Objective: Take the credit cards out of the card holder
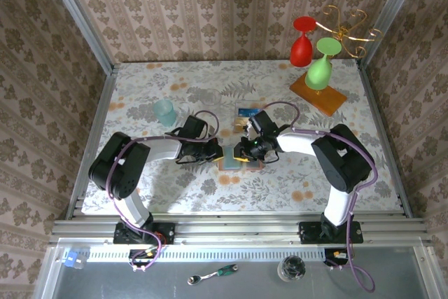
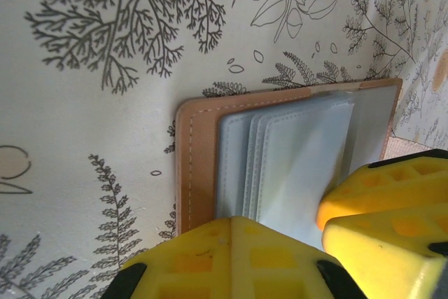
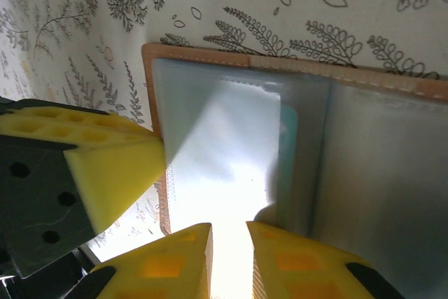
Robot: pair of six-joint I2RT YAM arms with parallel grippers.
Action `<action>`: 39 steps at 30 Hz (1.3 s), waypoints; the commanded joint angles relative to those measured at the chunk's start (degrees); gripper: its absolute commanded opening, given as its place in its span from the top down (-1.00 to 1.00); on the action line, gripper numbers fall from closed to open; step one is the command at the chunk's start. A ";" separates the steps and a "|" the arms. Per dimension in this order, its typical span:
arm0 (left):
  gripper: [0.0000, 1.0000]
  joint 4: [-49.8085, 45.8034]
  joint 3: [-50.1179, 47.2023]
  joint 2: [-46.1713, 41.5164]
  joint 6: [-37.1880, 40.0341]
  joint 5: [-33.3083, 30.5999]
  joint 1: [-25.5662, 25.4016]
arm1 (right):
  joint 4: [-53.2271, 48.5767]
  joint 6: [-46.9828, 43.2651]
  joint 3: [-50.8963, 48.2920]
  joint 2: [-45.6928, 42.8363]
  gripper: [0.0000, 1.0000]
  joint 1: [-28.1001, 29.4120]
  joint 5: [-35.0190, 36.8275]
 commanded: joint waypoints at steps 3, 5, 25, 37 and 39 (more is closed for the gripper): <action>0.94 -1.07 -1.61 0.02 1.83 -0.62 0.87 | -3.06 -1.06 0.73 -0.34 0.58 -0.32 2.14; 0.94 -1.11 -1.93 -0.37 1.93 -0.62 1.08 | -2.92 -1.11 0.13 -1.17 0.58 -0.76 2.25; 0.64 2.76 -1.48 -5.77 -1.25 0.29 0.66 | -1.25 -0.80 -1.45 -1.17 0.60 -1.86 0.81; 0.41 11.51 -3.10 -1.41 -6.42 3.04 -1.37 | -1.39 -0.89 -1.36 -0.80 0.60 -1.86 0.48; 0.41 12.26 -3.20 -0.88 -6.83 3.38 -1.46 | -1.39 -0.89 -1.28 -0.80 0.60 -1.86 0.51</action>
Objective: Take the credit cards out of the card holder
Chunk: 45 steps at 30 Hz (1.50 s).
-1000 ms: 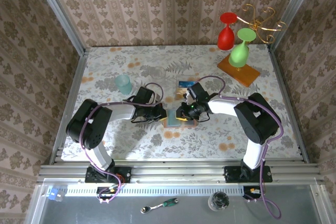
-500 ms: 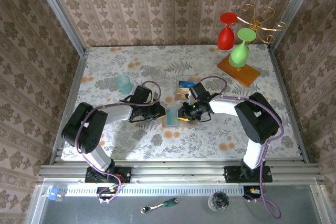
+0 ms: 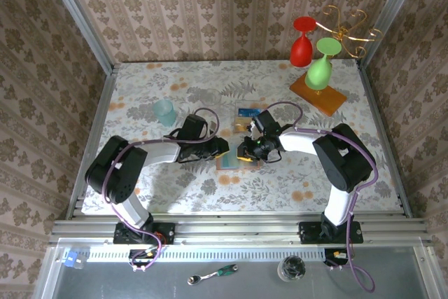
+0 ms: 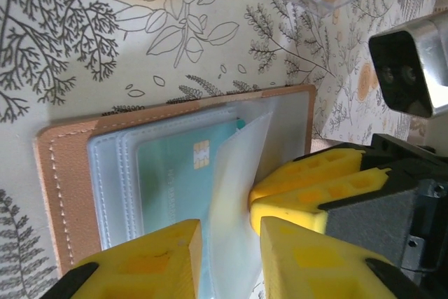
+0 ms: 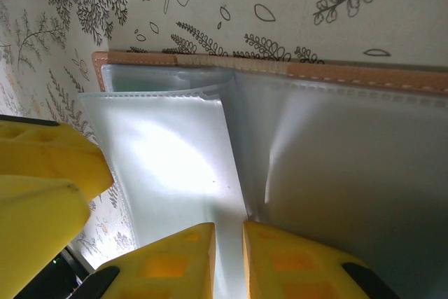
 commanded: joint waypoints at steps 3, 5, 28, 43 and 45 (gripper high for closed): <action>0.41 3.10 -0.76 1.89 -2.11 1.98 -0.35 | -0.33 -0.56 -0.64 -0.54 0.60 -0.23 -0.03; 0.41 2.80 -0.67 2.17 -2.06 2.07 -0.43 | -0.39 -0.58 -0.42 -0.41 0.60 -0.23 -0.04; 0.36 3.29 4.70 3.86 -4.20 1.89 -4.38 | -10.30 -4.83 0.29 -11.96 0.46 -3.19 6.59; 0.29 3.49 11.18 10.08 -4.65 2.39 -7.16 | -14.08 -7.17 -0.82 -17.32 0.41 -6.09 7.72; 0.27 3.67 11.21 10.30 -4.66 2.47 -7.16 | -14.33 -7.26 -0.67 -17.60 0.37 -6.11 7.76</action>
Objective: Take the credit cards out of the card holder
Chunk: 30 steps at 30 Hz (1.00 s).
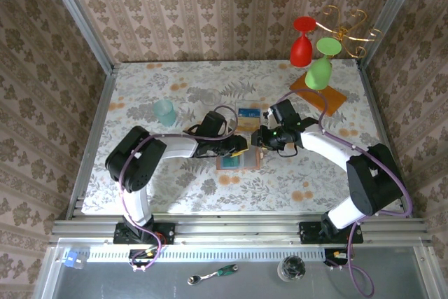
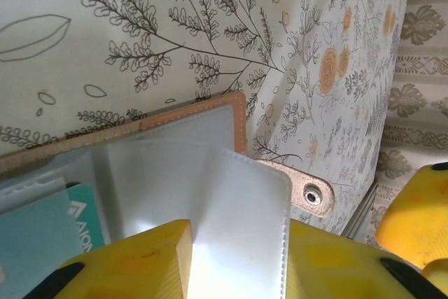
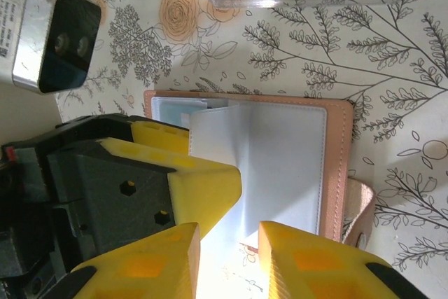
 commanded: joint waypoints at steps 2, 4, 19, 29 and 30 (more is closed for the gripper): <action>0.22 0.30 1.57 0.73 -0.43 1.22 -0.33 | -2.73 -1.20 -0.49 -2.14 0.33 -0.35 1.18; 0.19 0.13 2.12 0.85 -0.31 1.46 -0.37 | -3.12 -1.29 -0.31 -2.36 0.30 -0.42 1.42; 0.20 0.41 3.48 1.63 -0.43 1.86 -0.58 | -3.01 -0.78 -0.42 -3.34 0.28 -0.75 0.91; 0.30 1.65 -4.11 -4.95 0.13 0.99 3.42 | 1.04 1.43 0.54 1.51 0.35 0.91 -2.73; 0.31 1.71 -5.00 -5.72 0.19 0.95 3.94 | 1.17 1.58 0.84 2.10 0.36 1.26 -2.91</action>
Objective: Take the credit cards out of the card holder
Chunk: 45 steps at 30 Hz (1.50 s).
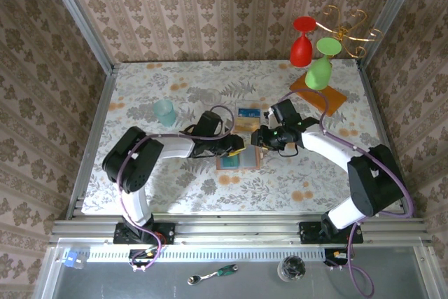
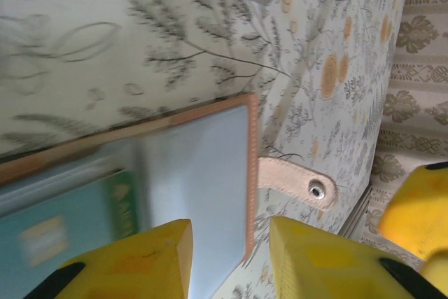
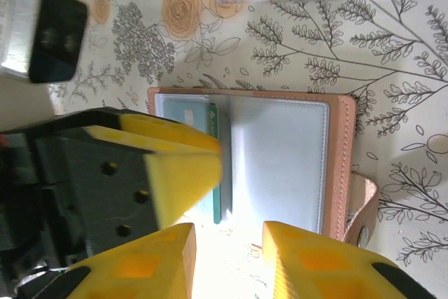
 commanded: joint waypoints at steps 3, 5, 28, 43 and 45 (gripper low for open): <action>0.35 1.15 -4.46 -5.91 0.89 -0.08 2.99 | 2.28 1.62 1.72 3.81 0.37 2.34 -2.05; 0.36 0.48 -6.12 -7.60 1.69 -0.27 4.11 | 3.04 1.98 2.39 5.36 0.39 3.13 -2.12; 0.87 -8.63 -8.71 -7.49 8.96 -1.86 7.36 | 6.31 3.00 7.33 16.39 0.45 6.70 -4.78; 0.94 -7.99 -9.28 -5.04 8.83 -1.52 7.45 | 7.03 3.08 8.03 18.32 0.54 7.24 -6.02; 0.94 -8.18 -9.39 -5.04 8.85 -1.56 7.45 | 7.07 3.09 8.08 18.61 0.55 7.32 -6.01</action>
